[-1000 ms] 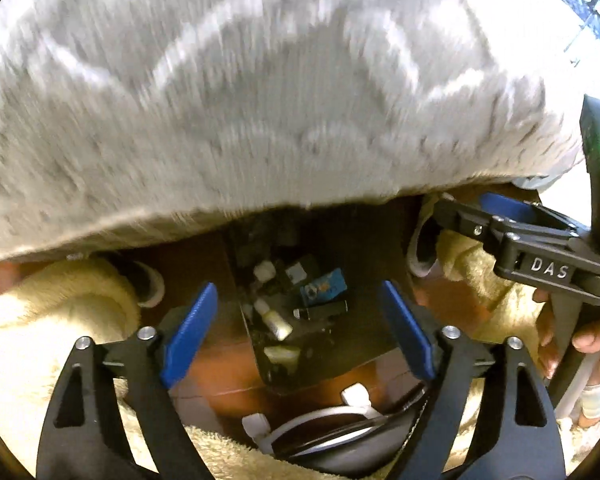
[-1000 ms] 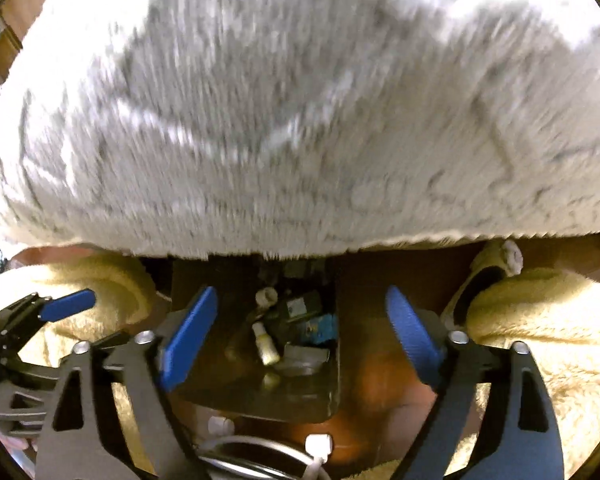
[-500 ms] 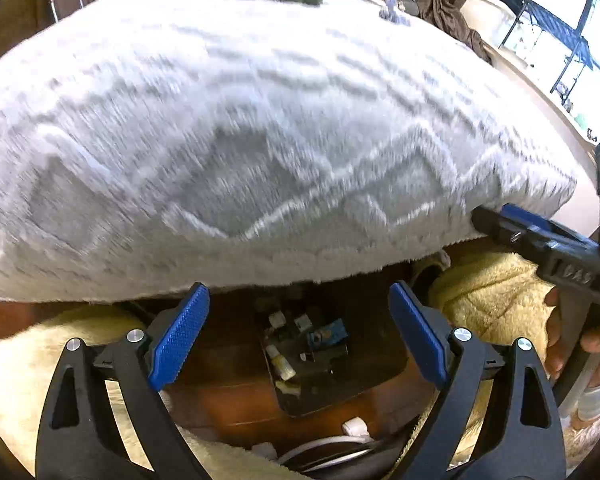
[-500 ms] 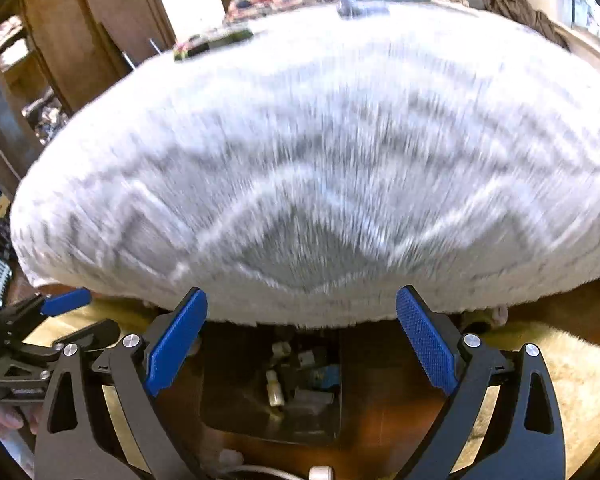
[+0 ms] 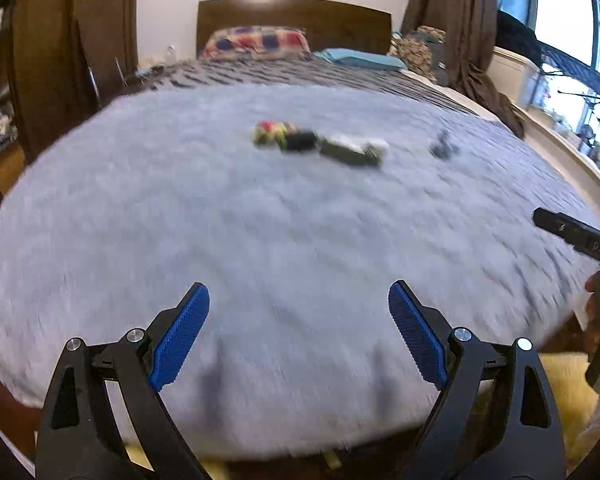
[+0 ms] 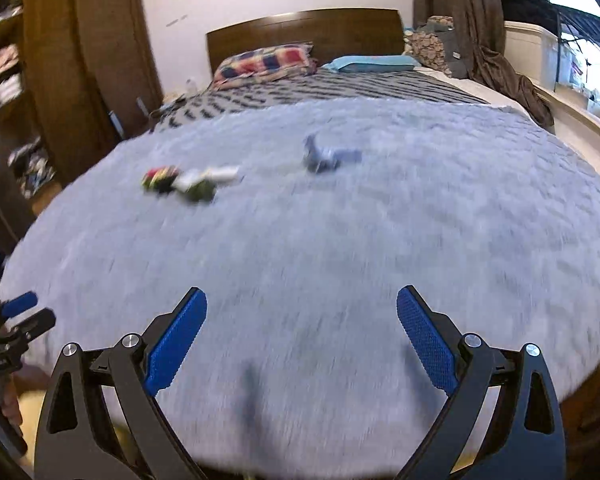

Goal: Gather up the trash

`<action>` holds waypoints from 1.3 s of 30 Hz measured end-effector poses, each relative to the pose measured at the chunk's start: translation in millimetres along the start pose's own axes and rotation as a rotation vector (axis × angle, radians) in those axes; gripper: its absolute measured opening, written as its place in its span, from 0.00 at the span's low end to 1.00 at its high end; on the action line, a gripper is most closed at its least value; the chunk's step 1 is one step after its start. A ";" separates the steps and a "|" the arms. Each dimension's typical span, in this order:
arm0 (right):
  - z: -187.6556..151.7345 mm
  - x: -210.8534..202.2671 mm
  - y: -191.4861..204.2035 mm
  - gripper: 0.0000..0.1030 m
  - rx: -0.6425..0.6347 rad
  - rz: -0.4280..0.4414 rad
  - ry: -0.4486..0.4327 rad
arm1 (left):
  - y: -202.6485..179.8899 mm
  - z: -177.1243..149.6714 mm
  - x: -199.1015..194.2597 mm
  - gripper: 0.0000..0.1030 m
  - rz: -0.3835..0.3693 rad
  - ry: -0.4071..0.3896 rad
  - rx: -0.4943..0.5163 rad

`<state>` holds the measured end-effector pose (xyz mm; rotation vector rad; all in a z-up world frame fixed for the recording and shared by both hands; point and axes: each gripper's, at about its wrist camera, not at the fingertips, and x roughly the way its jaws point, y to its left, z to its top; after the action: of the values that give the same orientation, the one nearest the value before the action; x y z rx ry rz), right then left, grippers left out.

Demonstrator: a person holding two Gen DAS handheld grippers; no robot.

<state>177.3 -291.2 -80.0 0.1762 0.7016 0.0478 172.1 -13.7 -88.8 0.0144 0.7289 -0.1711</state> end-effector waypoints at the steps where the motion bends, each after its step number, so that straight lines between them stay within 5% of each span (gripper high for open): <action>1: 10.9 9.0 -1.6 0.93 0.007 -0.001 -0.003 | 1.6 10.7 7.4 0.84 0.016 -0.004 0.000; 15: 85.0 135.0 -1.4 0.93 -0.006 -0.126 0.075 | 13.1 105.5 127.3 0.84 0.146 0.031 0.080; 26: 97.3 172.0 -0.9 0.93 0.018 -0.096 0.132 | 9.3 142.9 204.6 0.85 0.156 0.121 0.186; 31: 105.5 188.7 7.2 0.92 -0.001 -0.103 0.148 | 4.7 156.4 226.8 0.89 0.068 0.159 0.246; 35: 108.4 201.9 8.3 0.77 -0.003 -0.090 0.174 | 5.9 157.5 246.3 0.87 0.021 0.204 0.244; 39: 112.0 205.6 5.0 0.54 0.007 -0.090 0.167 | 8.0 159.2 246.2 0.71 -0.017 0.196 0.222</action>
<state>406.7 -281.3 -126.2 0.1482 0.8752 -0.0269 459.0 -54.5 -133.8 0.2395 0.9026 -0.2686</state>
